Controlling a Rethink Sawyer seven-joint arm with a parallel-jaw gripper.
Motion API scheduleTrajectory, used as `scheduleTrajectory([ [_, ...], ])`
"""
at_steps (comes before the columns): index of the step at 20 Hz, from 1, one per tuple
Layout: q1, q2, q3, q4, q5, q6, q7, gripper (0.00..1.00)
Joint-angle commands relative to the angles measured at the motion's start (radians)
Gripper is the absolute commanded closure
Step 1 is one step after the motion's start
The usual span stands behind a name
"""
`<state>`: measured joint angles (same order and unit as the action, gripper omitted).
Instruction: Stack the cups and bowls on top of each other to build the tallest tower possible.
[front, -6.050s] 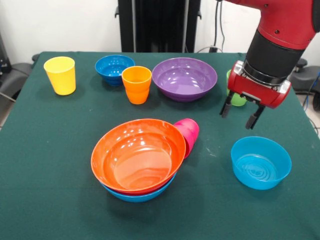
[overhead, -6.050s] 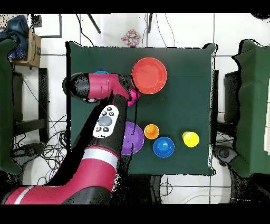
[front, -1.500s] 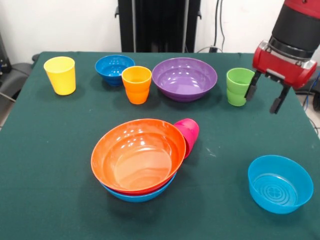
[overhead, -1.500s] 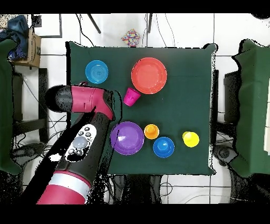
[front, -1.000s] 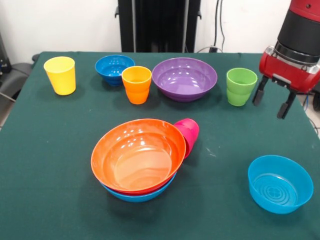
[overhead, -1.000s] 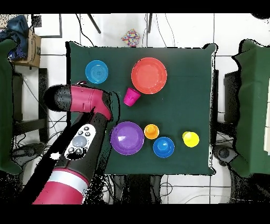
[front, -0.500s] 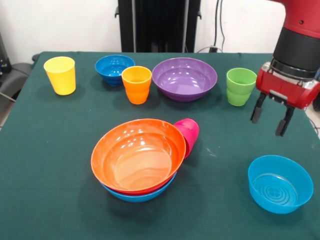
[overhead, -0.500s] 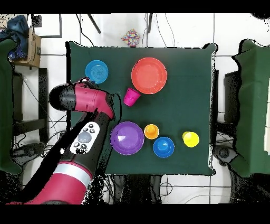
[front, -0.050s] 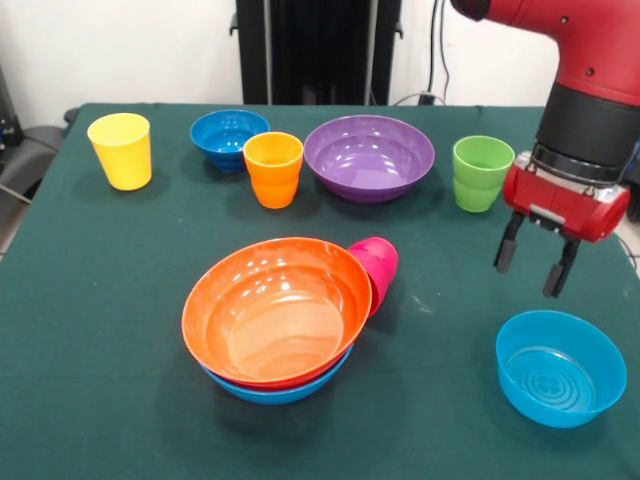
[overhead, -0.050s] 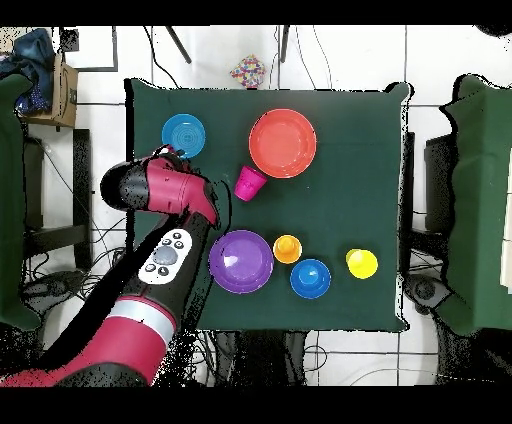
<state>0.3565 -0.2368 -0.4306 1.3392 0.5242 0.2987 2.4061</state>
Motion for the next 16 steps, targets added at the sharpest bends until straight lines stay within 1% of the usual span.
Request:
scheduleTrajectory([
  [1, -0.015, 0.066, 0.122, 0.023, 0.051, -0.030, 0.214, 0.00],
  [6, -0.021, 0.070, 0.124, 0.011, 0.073, -0.028, 0.201, 0.00],
  [10, -0.022, 0.090, 0.121, 0.009, 0.077, -0.057, 0.184, 0.00],
  [16, -0.010, 0.134, 0.112, -0.022, 0.106, -0.084, 0.204, 0.00],
])
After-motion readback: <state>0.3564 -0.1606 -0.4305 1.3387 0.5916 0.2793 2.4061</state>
